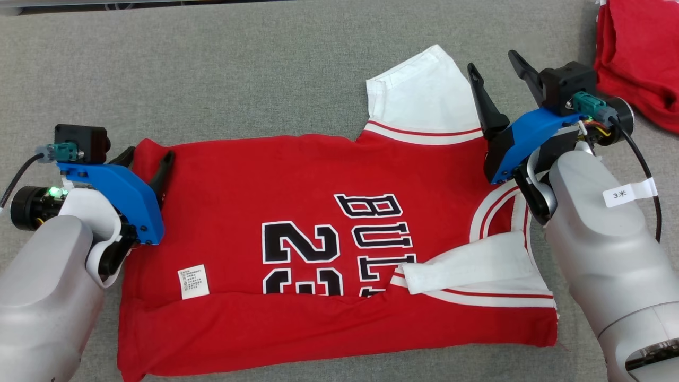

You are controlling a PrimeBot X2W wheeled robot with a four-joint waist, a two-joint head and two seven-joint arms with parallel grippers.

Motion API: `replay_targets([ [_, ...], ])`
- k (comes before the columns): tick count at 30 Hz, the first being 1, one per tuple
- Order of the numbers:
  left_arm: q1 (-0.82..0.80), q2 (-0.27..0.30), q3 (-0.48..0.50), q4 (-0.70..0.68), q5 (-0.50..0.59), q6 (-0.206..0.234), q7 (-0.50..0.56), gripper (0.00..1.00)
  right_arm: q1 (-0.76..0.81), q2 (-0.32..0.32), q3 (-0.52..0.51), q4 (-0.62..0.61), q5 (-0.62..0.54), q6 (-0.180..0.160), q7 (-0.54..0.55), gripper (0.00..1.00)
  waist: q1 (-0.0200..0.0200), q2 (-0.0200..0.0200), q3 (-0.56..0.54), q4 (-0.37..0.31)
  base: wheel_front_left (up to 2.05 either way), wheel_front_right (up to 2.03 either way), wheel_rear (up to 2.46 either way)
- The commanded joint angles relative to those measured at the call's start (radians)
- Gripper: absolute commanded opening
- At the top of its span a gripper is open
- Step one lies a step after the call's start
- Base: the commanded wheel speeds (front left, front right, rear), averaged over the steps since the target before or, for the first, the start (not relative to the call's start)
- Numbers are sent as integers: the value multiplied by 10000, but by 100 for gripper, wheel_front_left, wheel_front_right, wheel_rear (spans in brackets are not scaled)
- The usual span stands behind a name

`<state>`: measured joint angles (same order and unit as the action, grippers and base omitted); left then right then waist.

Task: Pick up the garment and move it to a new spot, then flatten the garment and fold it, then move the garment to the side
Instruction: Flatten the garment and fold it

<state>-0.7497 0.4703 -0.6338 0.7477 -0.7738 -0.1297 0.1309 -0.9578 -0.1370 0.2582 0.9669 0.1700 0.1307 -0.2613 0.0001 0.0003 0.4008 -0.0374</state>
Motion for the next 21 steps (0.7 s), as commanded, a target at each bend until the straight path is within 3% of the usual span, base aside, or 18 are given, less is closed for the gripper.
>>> replay_targets([
  [1, -137, -105, -264, 237, -59, -14, 85, 75, -155, -56, 69, 137, -43, 2, -50, 100, -1, -3, 22, 17, 0, 0, 0],
  [3, -263, -149, -507, 361, -28, -14, -45, 0, -303, -106, 96, 242, -59, 2, -50, 100, -1, -3, 19, 72, 0, 0, 0],
  [11, -845, -265, -970, 467, 127, -13, -1140, 0, -1127, -238, 224, 1267, 83, 2, 82, 100, -1, -3, 53, 546, 0, 0, 0],
  [21, -1379, -715, -1434, 105, 276, -13, -1959, 0, -2898, -537, 487, 2690, 7, 2, 1561, 100, -1, -3, 767, 1361, 0, 0, 0],
])
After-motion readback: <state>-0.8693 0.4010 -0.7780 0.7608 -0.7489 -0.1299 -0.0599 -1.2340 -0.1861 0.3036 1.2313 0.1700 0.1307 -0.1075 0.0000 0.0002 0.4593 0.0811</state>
